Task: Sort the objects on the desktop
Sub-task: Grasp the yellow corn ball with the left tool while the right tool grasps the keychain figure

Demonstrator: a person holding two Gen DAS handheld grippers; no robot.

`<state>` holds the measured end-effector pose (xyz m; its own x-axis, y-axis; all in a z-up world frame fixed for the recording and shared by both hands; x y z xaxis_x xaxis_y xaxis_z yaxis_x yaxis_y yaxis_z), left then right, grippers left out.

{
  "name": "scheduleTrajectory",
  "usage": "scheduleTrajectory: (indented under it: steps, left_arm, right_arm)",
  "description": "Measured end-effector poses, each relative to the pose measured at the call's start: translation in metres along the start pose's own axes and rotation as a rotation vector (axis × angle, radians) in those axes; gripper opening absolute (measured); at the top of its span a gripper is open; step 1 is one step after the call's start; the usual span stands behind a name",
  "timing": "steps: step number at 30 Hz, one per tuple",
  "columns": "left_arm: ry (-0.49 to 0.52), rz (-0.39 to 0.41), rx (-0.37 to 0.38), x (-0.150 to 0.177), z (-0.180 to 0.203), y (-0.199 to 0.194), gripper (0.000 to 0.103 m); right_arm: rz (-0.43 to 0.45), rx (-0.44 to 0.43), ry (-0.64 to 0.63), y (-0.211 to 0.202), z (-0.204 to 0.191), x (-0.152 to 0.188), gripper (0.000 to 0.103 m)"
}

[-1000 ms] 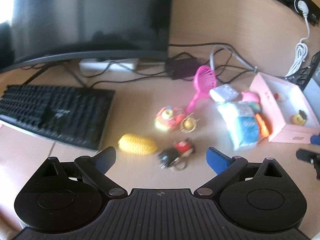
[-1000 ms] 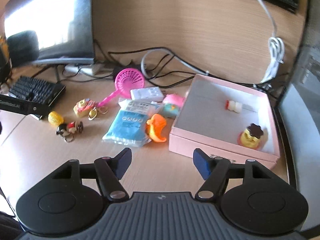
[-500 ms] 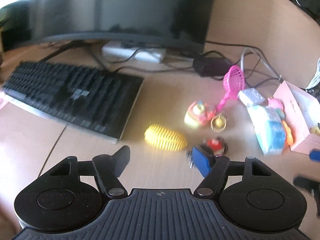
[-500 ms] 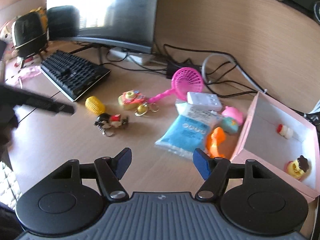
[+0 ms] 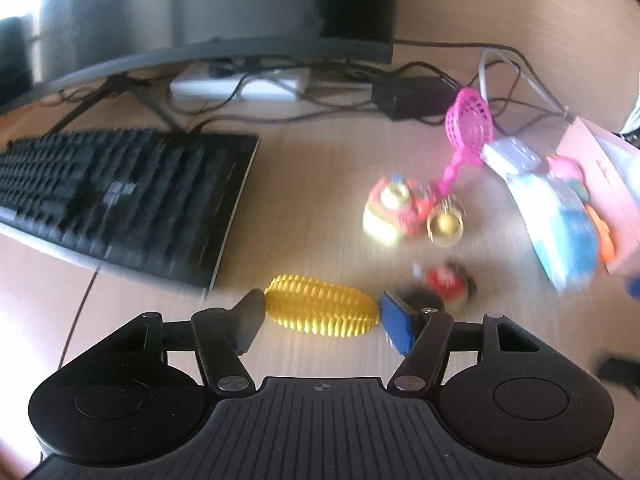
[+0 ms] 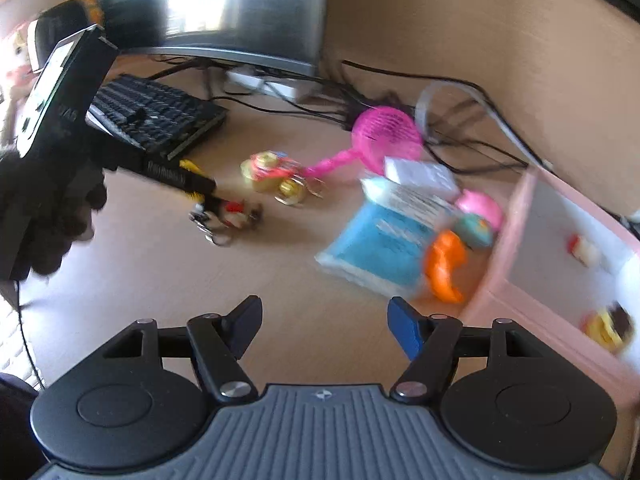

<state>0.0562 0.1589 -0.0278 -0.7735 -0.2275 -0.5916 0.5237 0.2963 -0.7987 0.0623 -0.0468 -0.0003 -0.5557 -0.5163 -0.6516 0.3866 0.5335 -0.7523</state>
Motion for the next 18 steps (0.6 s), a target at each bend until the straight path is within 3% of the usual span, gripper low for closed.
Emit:
scheduleTrajectory:
  steps: [7, 15, 17, 18]
  left_arm:
    - [-0.079, -0.036, -0.035, 0.055, -0.032, -0.040, 0.069]
    - [-0.146, -0.029, -0.061, 0.075, -0.050, -0.069, 0.069]
    - [-0.139, -0.033, -0.056, 0.081, -0.046, -0.073, 0.069]
    - [-0.133, -0.037, -0.051, 0.083, -0.044, -0.074, 0.069]
  right_arm:
    - [-0.030, -0.097, -0.073, 0.062, -0.037, -0.032, 0.073]
    - [-0.076, -0.112, -0.021, 0.117, -0.052, -0.059, 0.080]
    - [-0.086, -0.110, -0.016, 0.120, -0.051, -0.058, 0.065]
    - [-0.090, -0.111, -0.023, 0.119, -0.051, -0.057, 0.065]
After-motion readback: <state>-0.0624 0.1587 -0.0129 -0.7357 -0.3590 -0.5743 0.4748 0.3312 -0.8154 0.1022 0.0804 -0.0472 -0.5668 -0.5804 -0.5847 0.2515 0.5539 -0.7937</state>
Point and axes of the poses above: each gripper's, at about its wrist camera, not at the fingertips, and y roughly the way its jaws point, z to its right, x to its underside, the point moved 9 cm from there along y, roughly the way its jaws point, and after that the axes turned 9 degrees about -x, right-handed, at the moved point
